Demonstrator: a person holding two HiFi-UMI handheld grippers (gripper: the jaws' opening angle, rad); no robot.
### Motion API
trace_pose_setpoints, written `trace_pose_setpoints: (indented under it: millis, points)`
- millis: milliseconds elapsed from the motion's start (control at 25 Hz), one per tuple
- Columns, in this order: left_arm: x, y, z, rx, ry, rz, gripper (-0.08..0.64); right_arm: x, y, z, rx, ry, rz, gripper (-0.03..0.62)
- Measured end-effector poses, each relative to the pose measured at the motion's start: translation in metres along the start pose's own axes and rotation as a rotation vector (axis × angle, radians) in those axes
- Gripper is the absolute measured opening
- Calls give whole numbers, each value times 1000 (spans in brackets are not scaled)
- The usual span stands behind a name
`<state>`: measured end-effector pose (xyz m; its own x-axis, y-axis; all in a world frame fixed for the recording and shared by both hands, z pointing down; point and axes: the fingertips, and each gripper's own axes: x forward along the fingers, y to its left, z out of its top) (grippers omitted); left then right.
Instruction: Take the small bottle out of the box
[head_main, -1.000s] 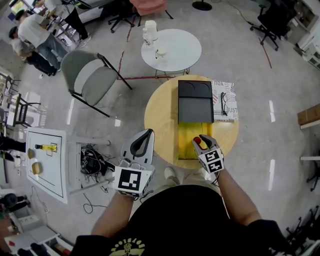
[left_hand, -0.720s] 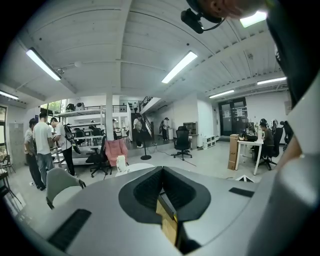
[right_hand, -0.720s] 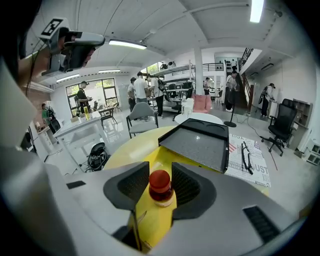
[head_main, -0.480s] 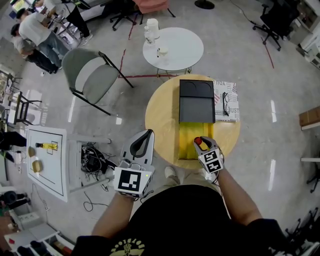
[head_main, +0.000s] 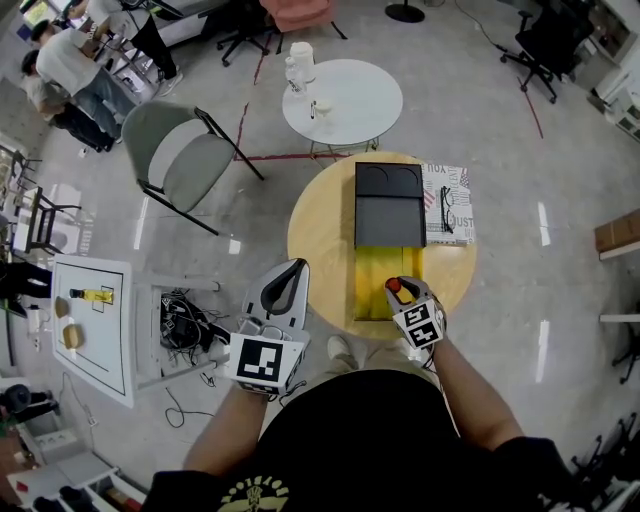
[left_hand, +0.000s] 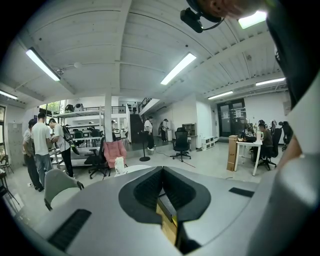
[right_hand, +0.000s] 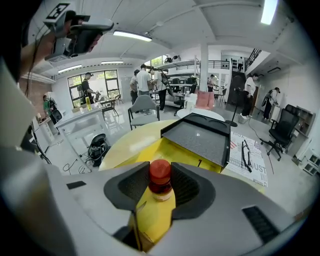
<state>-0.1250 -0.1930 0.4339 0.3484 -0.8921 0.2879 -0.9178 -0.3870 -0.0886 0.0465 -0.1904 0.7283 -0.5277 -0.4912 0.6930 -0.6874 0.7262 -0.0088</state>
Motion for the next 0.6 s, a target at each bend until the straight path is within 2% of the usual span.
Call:
trace_pose_setpoints:
  millis: [280,600]
  points:
    - [-1,-8,2,2,-20,-28,14,-24,2,12,28,-10,0,146]
    - [-3,-15,6,6,-35,-54,14,-47,6,30,6,-20,5,146]
